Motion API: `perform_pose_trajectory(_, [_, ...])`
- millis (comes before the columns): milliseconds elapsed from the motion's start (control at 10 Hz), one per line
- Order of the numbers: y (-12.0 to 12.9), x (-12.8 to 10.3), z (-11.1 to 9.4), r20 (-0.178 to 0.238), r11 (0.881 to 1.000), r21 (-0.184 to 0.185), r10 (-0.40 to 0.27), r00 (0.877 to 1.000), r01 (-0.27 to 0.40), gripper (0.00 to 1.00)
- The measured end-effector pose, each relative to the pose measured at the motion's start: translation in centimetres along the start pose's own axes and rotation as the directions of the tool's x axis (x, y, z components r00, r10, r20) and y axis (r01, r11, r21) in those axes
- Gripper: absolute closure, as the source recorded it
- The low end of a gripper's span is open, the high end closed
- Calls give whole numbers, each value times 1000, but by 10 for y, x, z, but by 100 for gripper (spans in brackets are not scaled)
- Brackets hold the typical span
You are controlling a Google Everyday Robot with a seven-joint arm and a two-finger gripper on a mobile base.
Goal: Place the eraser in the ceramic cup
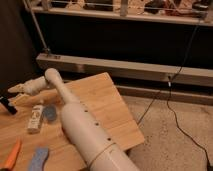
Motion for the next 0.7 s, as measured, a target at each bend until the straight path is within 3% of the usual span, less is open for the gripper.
perform_pose_trajectory(200, [-9, 1, 4, 0, 999, 40, -10, 1000, 10, 35])
perform_pose_trajectory(300, [-8, 1, 8, 5, 999, 41, -12, 1000, 11, 35])
perform_pose_trajectory(700, [14, 5, 27, 28, 1000, -14, 10, 1000, -9, 35])
